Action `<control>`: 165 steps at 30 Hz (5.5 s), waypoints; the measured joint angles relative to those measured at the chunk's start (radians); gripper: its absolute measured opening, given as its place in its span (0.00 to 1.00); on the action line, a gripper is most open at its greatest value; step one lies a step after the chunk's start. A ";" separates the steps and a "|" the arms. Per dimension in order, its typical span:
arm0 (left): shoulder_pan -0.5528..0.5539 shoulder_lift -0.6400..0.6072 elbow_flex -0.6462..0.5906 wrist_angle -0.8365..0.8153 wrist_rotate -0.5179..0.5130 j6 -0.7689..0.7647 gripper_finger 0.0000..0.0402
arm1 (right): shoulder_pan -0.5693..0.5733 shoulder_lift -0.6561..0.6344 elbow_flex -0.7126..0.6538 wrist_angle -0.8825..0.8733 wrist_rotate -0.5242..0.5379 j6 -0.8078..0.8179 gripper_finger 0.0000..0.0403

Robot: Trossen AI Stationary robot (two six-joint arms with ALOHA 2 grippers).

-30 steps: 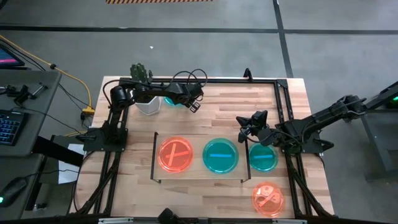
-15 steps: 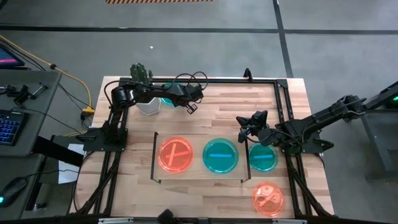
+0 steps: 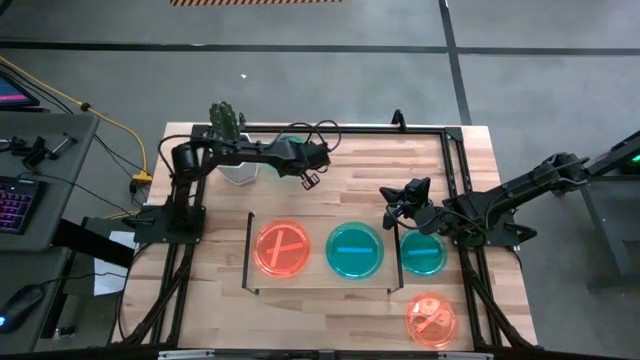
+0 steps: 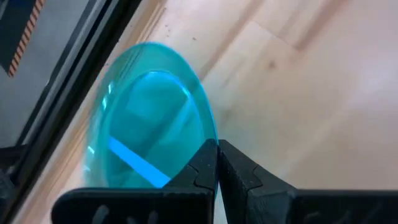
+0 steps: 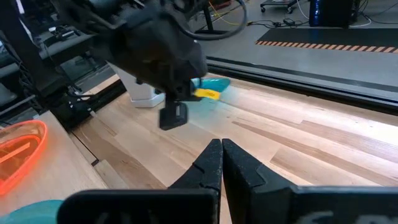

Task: Place and stack plates onto a shelf
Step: Stack the top blue transparent plate on top of the blue transparent plate, then stack the blue transparent plate on top of the blue transparent plate

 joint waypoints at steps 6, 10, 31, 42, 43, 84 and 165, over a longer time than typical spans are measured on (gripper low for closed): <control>-0.086 -0.100 0.000 -0.037 0.000 0.009 0.00 | 0.000 0.000 0.000 0.002 0.000 0.000 0.00; -0.148 -0.166 0.000 -0.052 -0.015 0.009 0.00 | 0.000 0.000 0.000 0.004 0.000 0.000 0.00; -0.691 -0.416 0.001 0.104 -0.184 0.247 0.00 | 0.000 0.000 0.000 0.203 0.064 -0.079 0.00; -0.842 -0.314 0.001 0.388 -0.040 0.596 0.00 | 0.000 0.000 0.000 0.362 0.074 -0.160 0.00; -0.843 -0.304 0.001 0.411 -0.022 0.612 0.00 | 0.000 0.000 0.000 0.359 0.074 -0.160 0.00; -0.763 -0.206 0.001 0.496 0.142 0.600 0.11 | 0.000 0.000 0.000 0.322 0.075 -0.157 0.00; -0.350 -1.271 -1.021 1.186 0.656 0.156 0.34 | 0.001 0.001 0.000 0.276 -0.009 -0.158 0.00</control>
